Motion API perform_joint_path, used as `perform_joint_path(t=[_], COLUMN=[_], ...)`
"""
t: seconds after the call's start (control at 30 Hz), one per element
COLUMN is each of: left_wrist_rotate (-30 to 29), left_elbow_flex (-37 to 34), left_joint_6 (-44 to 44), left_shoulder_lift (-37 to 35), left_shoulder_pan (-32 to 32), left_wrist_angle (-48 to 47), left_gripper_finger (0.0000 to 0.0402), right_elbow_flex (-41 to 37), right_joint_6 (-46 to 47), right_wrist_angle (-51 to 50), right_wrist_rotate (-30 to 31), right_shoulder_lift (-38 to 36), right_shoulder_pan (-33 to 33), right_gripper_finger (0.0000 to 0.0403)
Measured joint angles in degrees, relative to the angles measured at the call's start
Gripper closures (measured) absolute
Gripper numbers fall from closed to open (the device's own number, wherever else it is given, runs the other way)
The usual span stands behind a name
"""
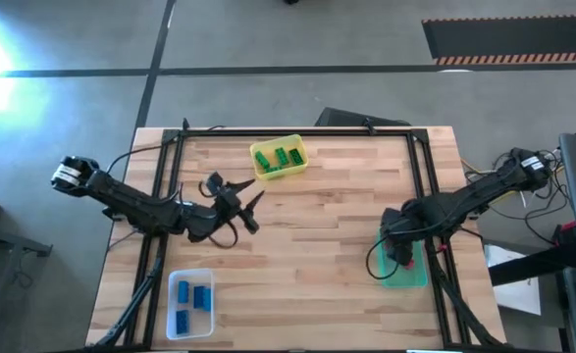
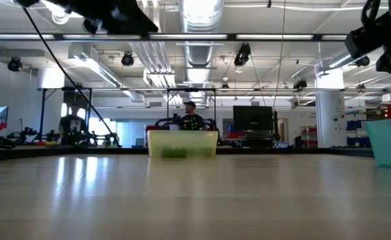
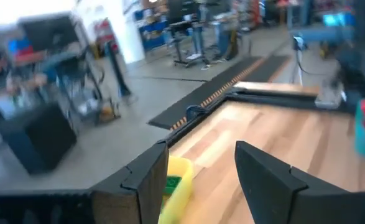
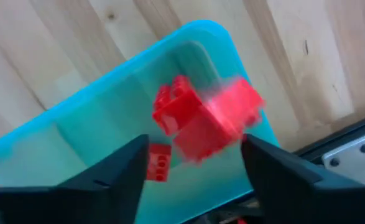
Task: Sort & place blocks by color
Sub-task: Put the red game piece into the green bin, then return to Home Position
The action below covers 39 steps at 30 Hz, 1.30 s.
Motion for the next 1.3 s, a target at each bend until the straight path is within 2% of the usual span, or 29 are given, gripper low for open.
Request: perform_joint_path(t=[0.1,0.2,0.27,0.4,0.5,0.63,0.73,0.83,0.97,1.07,1.2,1.3], left_wrist_rotate=[-0.6,0.9,5.7,21.2,26.8,26.4,26.5,29.1,30.6,30.6,30.6,30.6], left_elbow_flex=[1.9,2.9,2.5,0.5,-1.2,-5.0,-8.0,-10.4,-12.7,-15.2,-19.1,-21.9], left_joint_6=[10.3,17.0,20.5,25.5,24.3,20.0,19.2,19.2,19.3,19.6,18.6,18.3], left_shoulder_lift=[-3.5,-8.0,-10.4,-15.8,-19.0,-20.5,-18.6,-16.1,-15.0,-16.7,-20.5,-24.0], left_shoulder_pan=[-2.6,-4.8,-5.9,-9.2,-12.4,-13.9,-13.3,-13.3,-13.4,-12.9,-11.1,-9.7], left_wrist_angle=[0.2,1.0,0.3,-0.5,-4.0,-1.3,3.4,6.1,6.3,6.3,8.7,9.9], left_gripper_finger=[0.0230,0.0230,0.0230,0.0230,0.0231,0.0231,0.0237,0.0251,0.0281,0.0304,0.0334,0.0353], right_elbow_flex=[0.2,0.9,1.4,2.6,3.4,4.6,3.7,-0.1,-6.6,-10.9,-16.0,-19.5], right_joint_6=[1.2,0.1,-2.3,-10.4,-16.7,-21.1,-24.7,-33.9,-49.6,-58.3,-63.6,-64.7], right_wrist_angle=[1.2,4.2,7.4,15.7,21.2,24.1,27.9,39.6,60.2,72.6,83.6,86.4], right_wrist_rotate=[0.5,4.3,7.5,14.1,16.1,16.2,19.7,22.8,22.5,22.5,17.3,11.8], right_shoulder_lift=[-1.3,-2.4,-3.0,-3.3,-3.3,-3.2,-3.6,-3.8,-3.8,-4.9,-7.2,-9.5], right_shoulder_pan=[0.2,0.2,0.2,0.2,0.2,0.2,0.2,0.2,-1.3,-4.1,-10.8,-16.9], right_gripper_finger=[0.0130,0.0114,0.0112,0.0121,0.0132,0.0146,0.0156,0.0164,0.0176,0.0185,0.0197,0.0207])
